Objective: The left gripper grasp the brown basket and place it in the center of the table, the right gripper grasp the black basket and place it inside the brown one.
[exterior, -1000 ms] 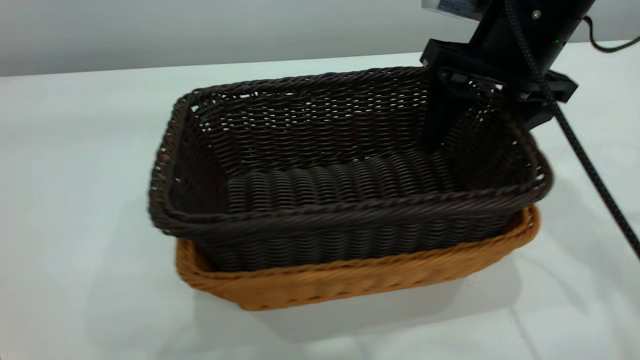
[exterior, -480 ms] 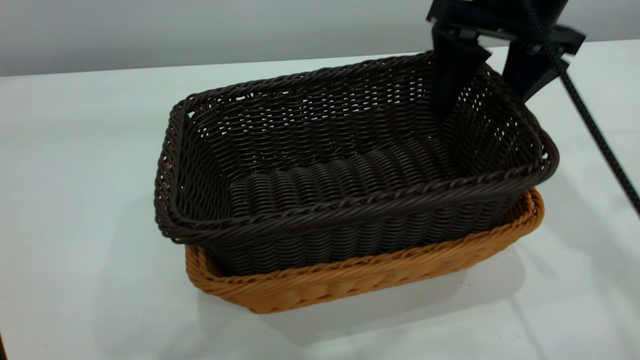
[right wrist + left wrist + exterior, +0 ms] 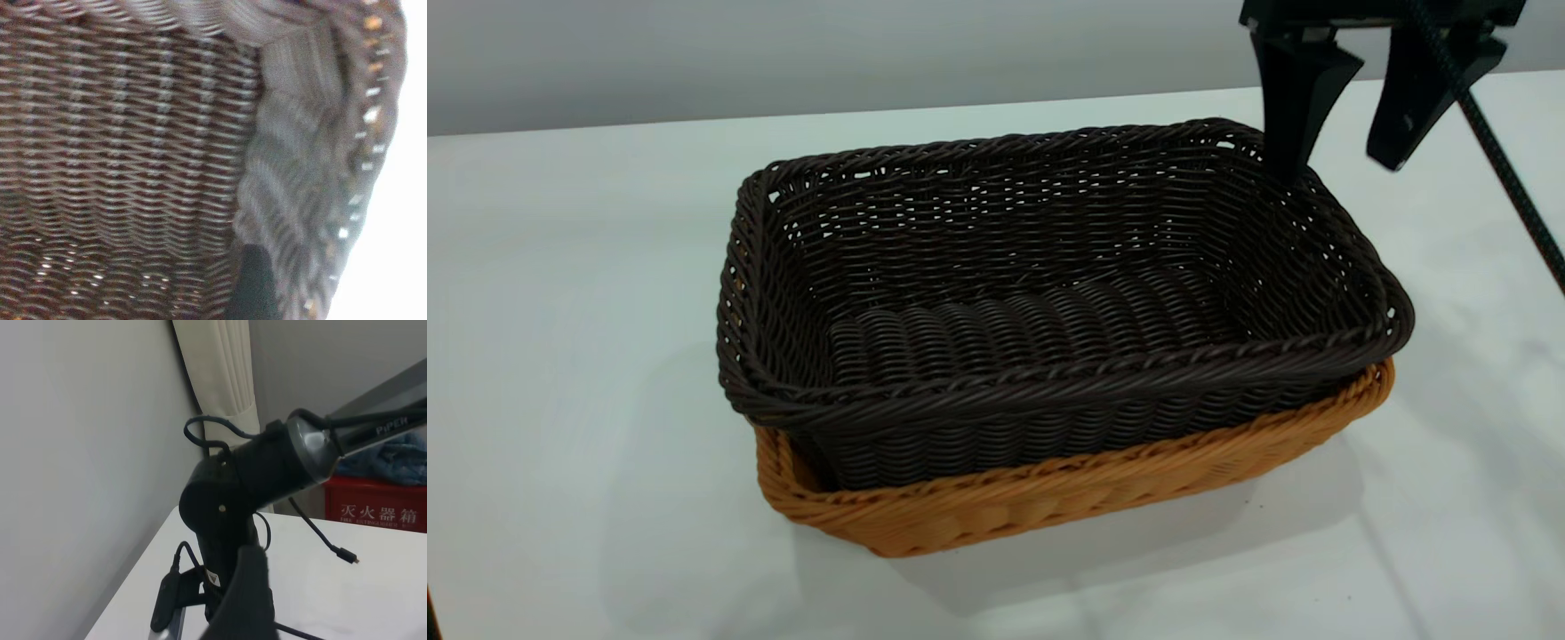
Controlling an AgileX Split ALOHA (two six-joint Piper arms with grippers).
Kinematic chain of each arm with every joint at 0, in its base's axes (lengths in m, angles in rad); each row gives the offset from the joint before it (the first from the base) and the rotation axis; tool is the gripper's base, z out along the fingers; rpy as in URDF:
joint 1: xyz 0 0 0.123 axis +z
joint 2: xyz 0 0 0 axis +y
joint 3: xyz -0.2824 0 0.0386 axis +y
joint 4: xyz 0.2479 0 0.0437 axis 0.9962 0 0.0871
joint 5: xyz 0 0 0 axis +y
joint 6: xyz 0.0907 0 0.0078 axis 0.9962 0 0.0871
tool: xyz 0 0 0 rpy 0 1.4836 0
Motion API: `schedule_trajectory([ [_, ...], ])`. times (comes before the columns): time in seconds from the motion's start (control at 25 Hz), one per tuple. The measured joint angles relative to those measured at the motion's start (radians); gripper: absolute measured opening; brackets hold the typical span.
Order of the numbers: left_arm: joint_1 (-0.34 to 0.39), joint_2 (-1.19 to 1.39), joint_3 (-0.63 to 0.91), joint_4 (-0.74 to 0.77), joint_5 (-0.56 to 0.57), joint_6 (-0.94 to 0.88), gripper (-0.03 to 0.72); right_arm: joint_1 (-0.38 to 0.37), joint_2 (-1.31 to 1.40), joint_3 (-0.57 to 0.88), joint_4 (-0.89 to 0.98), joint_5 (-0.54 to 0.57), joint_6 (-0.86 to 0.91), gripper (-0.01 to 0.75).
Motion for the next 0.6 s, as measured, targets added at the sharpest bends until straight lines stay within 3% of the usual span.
schedule_trajectory([
  [0.16, 0.0, -0.003, 0.0, 0.025, 0.005, 0.0, 0.596, 0.0, -0.037, -0.005, 0.054, 0.03, -0.024, 0.538],
  [0.32, 0.0, -0.034, 0.0, 0.111, 0.024, -0.005, 0.572, 0.0, -0.09, -0.005, 0.084, 0.032, -0.037, 0.446],
  [0.6, 0.0, -0.115, 0.0, 0.294, 0.094, -0.166, 0.421, 0.002, -0.219, -0.005, 0.142, 0.032, -0.034, 0.23],
])
